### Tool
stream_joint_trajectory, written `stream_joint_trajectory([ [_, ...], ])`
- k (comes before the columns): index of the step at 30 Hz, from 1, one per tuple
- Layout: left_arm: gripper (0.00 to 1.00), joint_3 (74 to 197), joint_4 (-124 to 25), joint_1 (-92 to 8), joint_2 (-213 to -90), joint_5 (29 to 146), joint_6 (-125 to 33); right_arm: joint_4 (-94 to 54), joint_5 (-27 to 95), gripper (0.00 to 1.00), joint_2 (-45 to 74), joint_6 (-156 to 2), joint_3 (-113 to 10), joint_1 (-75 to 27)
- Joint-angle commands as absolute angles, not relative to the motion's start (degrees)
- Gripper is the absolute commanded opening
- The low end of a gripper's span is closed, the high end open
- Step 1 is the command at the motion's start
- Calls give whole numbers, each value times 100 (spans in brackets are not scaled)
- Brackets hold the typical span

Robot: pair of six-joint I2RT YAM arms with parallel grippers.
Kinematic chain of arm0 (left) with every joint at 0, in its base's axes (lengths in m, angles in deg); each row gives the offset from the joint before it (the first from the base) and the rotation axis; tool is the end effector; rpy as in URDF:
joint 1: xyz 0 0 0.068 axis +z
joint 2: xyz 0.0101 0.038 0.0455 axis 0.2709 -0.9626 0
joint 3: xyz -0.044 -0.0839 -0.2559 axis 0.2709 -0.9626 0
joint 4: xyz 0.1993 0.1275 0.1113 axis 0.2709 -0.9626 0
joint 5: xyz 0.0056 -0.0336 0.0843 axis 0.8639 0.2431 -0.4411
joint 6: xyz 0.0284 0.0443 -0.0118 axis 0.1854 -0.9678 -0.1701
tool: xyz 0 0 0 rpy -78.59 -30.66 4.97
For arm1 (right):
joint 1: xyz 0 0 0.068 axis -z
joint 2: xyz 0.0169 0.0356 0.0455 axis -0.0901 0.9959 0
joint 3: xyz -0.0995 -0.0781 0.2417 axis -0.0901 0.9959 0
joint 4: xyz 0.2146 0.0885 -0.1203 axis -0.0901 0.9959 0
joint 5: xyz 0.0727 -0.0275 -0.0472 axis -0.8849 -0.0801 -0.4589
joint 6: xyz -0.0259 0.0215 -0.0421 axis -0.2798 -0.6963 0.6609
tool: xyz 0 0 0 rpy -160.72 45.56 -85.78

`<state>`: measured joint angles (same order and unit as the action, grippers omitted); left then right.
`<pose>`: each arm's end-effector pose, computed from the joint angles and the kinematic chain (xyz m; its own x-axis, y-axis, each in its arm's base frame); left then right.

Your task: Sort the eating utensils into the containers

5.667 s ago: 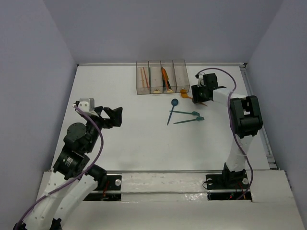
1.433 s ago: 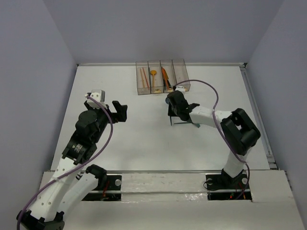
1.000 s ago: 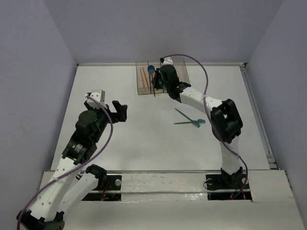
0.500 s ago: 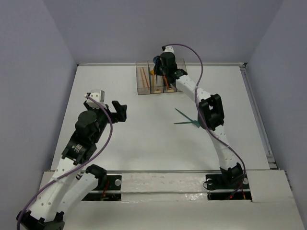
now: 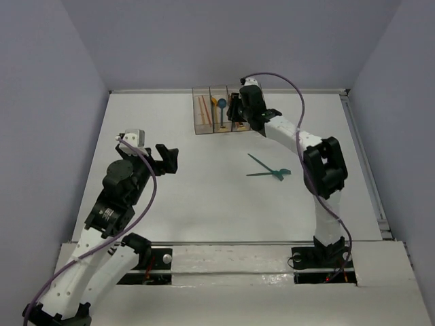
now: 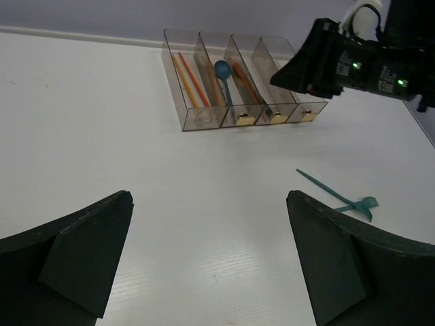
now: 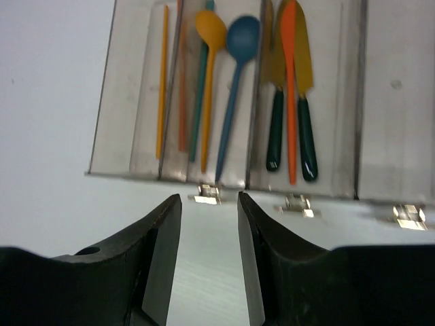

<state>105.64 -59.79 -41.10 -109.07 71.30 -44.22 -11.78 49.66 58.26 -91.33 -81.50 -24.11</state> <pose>0.1297 -0.0564 0.3573 -0.0616 -0.2275 -0.9718 0.2964 0.9256 -0.2355 0.4539 0.2490 0.2571 -0.5147 0.1200 -0.8489 -0.2098 0.9424 0.2604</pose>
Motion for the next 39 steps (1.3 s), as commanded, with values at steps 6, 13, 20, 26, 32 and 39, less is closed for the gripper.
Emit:
stream_joint_trajectory([
  [6,99,10550,-5685,-4094,-10623,7239,-4431,-1789,5275,43,2717,-9643,-3859,-2410],
  [13,99,10541,-5703,-4094,-10543,7266,-4414,-1050,5371,44,2353,-9478,-3116,-2410],
  [20,99,10532,-5738,-4094,-10500,7257,-4422,-584,5196,44,2863,-9187,-3634,-2217],
  [26,99,10532,-5729,-4094,-10491,7257,-4423,-496,4765,45,3110,-9292,-3846,-2216],
  [32,99,10532,-5720,-4094,-10526,7257,-4423,-505,4598,54,3074,-9380,-3600,-2216],
  [39,99,10541,-5729,-4094,-10526,7204,-4423,-364,4606,60,3329,-9380,-3556,-2155],
])
